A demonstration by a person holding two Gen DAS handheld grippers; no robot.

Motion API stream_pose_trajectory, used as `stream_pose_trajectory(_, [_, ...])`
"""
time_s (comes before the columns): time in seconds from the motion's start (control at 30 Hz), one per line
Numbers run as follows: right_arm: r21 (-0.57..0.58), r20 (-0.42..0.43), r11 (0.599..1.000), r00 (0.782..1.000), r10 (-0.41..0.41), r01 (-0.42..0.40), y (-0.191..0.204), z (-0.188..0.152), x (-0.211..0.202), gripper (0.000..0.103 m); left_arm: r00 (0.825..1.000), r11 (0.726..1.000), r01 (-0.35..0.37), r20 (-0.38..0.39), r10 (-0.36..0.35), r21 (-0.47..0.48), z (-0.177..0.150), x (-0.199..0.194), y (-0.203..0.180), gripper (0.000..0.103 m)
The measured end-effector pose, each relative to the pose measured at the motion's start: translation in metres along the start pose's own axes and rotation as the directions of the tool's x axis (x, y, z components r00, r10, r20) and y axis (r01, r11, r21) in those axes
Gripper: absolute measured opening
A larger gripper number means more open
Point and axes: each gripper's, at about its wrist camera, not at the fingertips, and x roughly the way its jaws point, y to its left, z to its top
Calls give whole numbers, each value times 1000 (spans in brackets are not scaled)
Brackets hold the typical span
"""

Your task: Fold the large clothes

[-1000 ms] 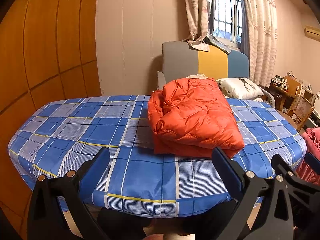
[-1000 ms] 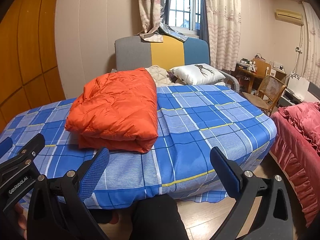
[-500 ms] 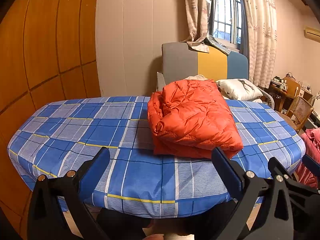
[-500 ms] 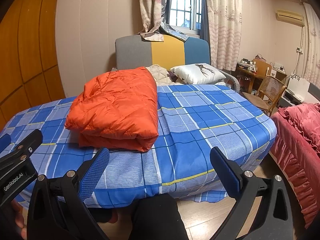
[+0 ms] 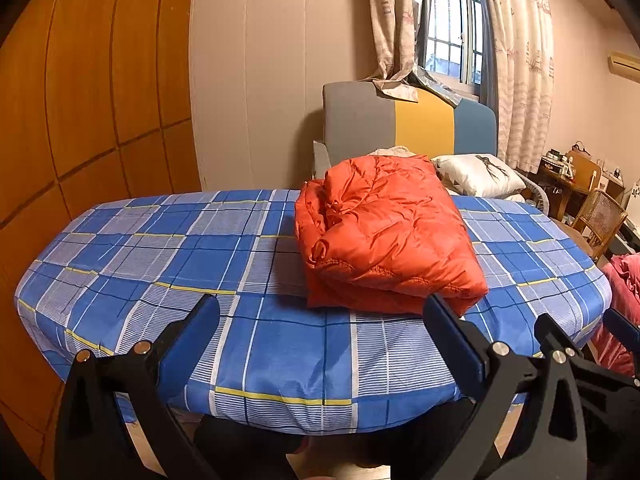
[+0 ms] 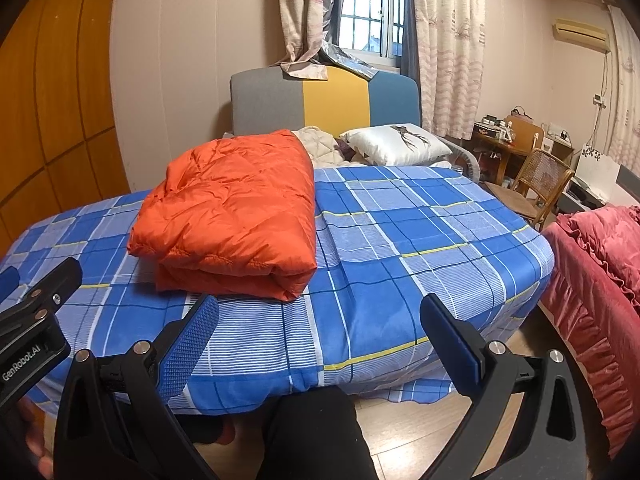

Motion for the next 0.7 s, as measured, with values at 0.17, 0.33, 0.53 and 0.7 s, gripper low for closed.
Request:
stream_pose_trajectory(0.17, [-2,-2,1000,1000,1,-1,-1,0,0,100,1000,1000,-1,4,1,-1,0,1,0,101])
stream_pose_trajectory(0.33, [-4,-4,1000,1000,-1,1,-1,0,0,100,1000,1000,-13,14,14,-3,0,0,0,101])
stream_pose_trajectory(0.53, [-1,-6,1000,1000,1,-1,-1,-1,1,100,1000,1000,4,-8,-5,-21,0,3,1,101])
stream_pose_trajectory(0.7, [0,-11,1000,1000,4,-4,-4,-3,2,100,1000,1000,0,-16,0,-23,-2,5,2,101])
